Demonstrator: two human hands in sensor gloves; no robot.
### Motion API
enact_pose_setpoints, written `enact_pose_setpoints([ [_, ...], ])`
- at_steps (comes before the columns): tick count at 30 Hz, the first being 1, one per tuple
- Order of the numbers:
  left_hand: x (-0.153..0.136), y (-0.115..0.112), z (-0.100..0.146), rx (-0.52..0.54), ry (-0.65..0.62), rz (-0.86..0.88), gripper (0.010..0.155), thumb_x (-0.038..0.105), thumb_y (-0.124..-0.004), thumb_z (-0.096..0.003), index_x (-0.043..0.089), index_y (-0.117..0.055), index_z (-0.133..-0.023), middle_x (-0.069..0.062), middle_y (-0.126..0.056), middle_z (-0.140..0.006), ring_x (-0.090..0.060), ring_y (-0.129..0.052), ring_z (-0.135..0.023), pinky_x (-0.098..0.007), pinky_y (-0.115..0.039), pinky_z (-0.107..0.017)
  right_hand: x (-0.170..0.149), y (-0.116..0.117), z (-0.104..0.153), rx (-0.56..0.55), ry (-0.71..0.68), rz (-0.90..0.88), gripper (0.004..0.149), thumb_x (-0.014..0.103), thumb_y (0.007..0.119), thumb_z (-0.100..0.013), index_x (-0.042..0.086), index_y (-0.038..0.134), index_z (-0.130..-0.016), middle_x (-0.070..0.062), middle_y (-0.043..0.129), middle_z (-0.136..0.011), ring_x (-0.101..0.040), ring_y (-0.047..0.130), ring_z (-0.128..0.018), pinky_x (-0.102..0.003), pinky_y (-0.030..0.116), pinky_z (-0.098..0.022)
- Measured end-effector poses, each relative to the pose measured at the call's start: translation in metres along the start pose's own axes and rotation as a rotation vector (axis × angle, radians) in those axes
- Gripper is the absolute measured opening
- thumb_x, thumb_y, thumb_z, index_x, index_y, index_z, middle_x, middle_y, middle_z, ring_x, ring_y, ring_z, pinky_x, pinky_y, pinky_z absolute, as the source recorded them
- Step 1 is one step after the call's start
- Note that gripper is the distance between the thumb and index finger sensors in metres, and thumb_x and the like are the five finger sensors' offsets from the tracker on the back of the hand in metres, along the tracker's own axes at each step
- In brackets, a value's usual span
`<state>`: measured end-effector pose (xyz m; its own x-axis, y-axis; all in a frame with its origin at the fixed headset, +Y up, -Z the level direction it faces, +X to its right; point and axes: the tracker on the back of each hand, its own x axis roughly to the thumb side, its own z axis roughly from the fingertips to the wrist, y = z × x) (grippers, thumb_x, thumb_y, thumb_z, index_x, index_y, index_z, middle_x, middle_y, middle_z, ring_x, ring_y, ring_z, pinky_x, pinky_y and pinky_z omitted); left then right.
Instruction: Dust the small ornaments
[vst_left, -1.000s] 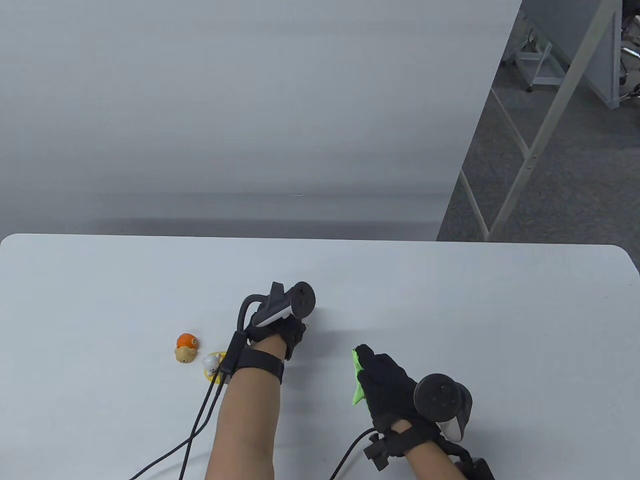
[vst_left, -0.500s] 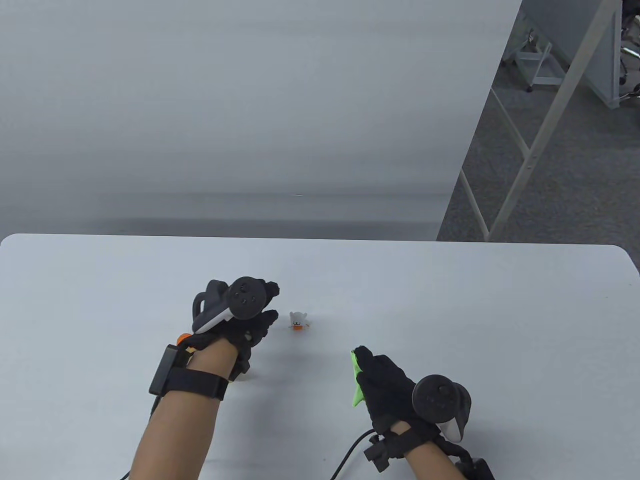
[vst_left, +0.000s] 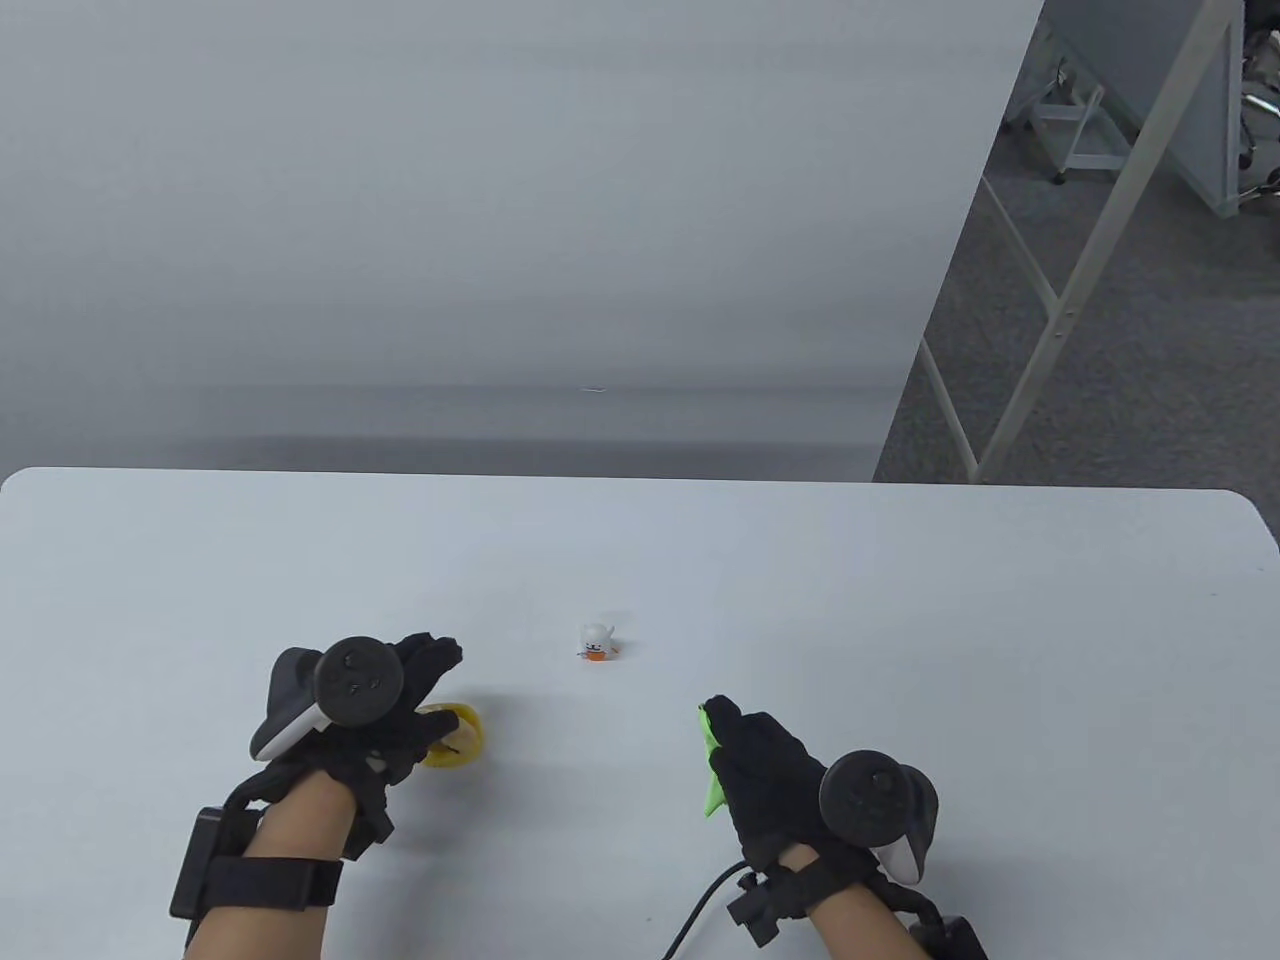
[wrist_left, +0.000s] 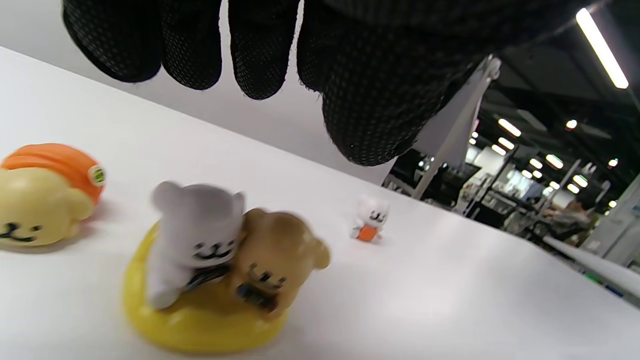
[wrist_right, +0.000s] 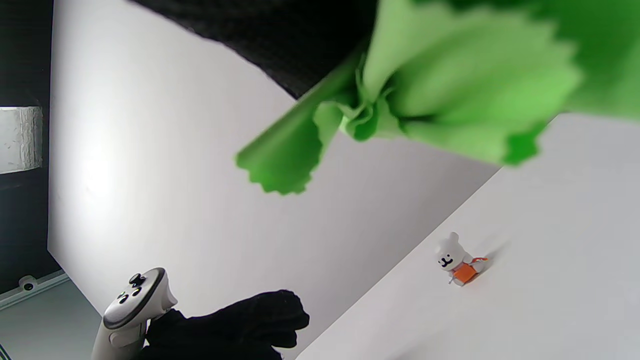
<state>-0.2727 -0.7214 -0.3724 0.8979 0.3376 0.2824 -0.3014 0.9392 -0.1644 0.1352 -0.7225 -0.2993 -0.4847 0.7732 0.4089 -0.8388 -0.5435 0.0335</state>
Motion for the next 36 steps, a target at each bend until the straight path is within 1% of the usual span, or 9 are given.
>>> enact_pose_setpoints([
  [4, -0.004, -0.013, -0.002, -0.034, 0.022, -0.128, 0.078, 0.035, -0.098, -0.0458, 0.010, -0.063, -0.111, -0.024, -0.069, -0.112, -0.058, -0.069, -0.098, -0.070, -0.069, -0.064, -0.001, 0.003, 0.000, 0.014, -0.003, 0.008, 0.046, 0.014, 0.081, -0.054, -0.003, 0.074, -0.096, -0.041, 0.087, -0.076, -0.050, 0.095, -0.053, -0.074, 0.079, -0.046],
  [12, -0.006, -0.042, -0.011, -0.110, 0.051, -0.206, 0.082, 0.037, -0.100, -0.0439, 0.010, -0.062, -0.111, -0.024, -0.068, -0.111, -0.054, -0.076, -0.092, -0.066, -0.075, -0.058, -0.001, 0.003, 0.001, 0.026, 0.001, 0.008, 0.046, 0.014, 0.081, -0.054, -0.003, 0.074, -0.096, -0.041, 0.087, -0.076, -0.051, 0.095, -0.053, -0.074, 0.079, -0.046],
  [17, -0.004, -0.055, -0.015, -0.105, 0.038, -0.312, 0.081, 0.036, -0.101, -0.0430, 0.012, -0.063, -0.110, -0.022, -0.072, -0.109, -0.052, -0.079, -0.090, -0.066, -0.076, -0.058, -0.001, 0.003, 0.001, 0.026, 0.004, -0.001, 0.046, 0.014, 0.081, -0.054, -0.003, 0.074, -0.096, -0.041, 0.087, -0.076, -0.051, 0.095, -0.053, -0.074, 0.079, -0.046],
  [20, -0.002, -0.057, -0.016, -0.064, 0.023, -0.344, 0.076, 0.034, -0.101, -0.0421, 0.012, -0.067, -0.107, -0.019, -0.081, -0.104, -0.048, -0.086, -0.086, -0.064, -0.079, -0.055, -0.001, 0.003, 0.001, 0.028, 0.002, 0.004, 0.046, 0.014, 0.081, -0.054, -0.003, 0.074, -0.097, -0.041, 0.087, -0.076, -0.050, 0.095, -0.053, -0.074, 0.079, -0.046],
  [25, -0.003, -0.052, -0.013, -0.039, 0.015, -0.269, 0.072, 0.034, -0.103, -0.0411, 0.010, -0.074, -0.103, -0.019, -0.087, -0.098, -0.047, -0.091, -0.081, -0.062, -0.082, -0.052, -0.002, 0.007, 0.001, 0.042, 0.004, 0.005, 0.046, 0.014, 0.081, -0.054, -0.003, 0.074, -0.096, -0.041, 0.087, -0.076, -0.050, 0.095, -0.053, -0.074, 0.079, -0.046],
  [27, 0.002, -0.039, -0.008, -0.012, 0.044, -0.192, 0.075, 0.035, -0.105, -0.0404, 0.006, -0.074, -0.102, -0.018, -0.088, -0.096, -0.047, -0.092, -0.082, -0.061, -0.084, -0.053, -0.002, 0.008, 0.002, 0.053, 0.005, 0.004, 0.046, 0.014, 0.081, -0.054, -0.003, 0.075, -0.096, -0.041, 0.087, -0.076, -0.050, 0.095, -0.053, -0.074, 0.079, -0.046],
  [29, 0.011, -0.023, -0.001, 0.095, 0.040, -0.081, 0.084, 0.038, -0.107, -0.0389, 0.003, -0.069, -0.104, -0.019, -0.088, -0.095, -0.047, -0.093, -0.082, -0.061, -0.085, -0.053, -0.005, 0.010, 0.001, 0.065, 0.015, -0.001, 0.045, 0.014, 0.081, -0.054, -0.002, 0.076, -0.096, -0.041, 0.087, -0.076, -0.050, 0.095, -0.053, -0.074, 0.079, -0.046],
  [33, 0.035, 0.000, 0.018, 0.234, -0.029, 0.078, 0.088, 0.040, -0.109, -0.0375, 0.002, -0.067, -0.105, -0.019, -0.086, -0.094, -0.049, -0.096, -0.080, -0.058, -0.089, -0.054, -0.010, 0.012, 0.000, 0.081, 0.039, -0.029, 0.045, 0.014, 0.082, -0.054, -0.002, 0.076, -0.096, -0.041, 0.088, -0.076, -0.050, 0.095, -0.052, -0.074, 0.079, -0.046],
  [36, 0.049, 0.005, 0.034, 0.313, -0.071, 0.144, 0.090, 0.042, -0.107, -0.0398, 0.001, -0.062, -0.107, -0.019, -0.082, -0.094, -0.045, -0.107, -0.070, -0.048, -0.099, -0.043, -0.011, 0.011, 0.000, 0.088, 0.033, -0.039, 0.045, 0.015, 0.083, -0.053, -0.002, 0.078, -0.095, -0.040, 0.090, -0.075, -0.049, 0.097, -0.051, -0.073, 0.080, -0.046],
])
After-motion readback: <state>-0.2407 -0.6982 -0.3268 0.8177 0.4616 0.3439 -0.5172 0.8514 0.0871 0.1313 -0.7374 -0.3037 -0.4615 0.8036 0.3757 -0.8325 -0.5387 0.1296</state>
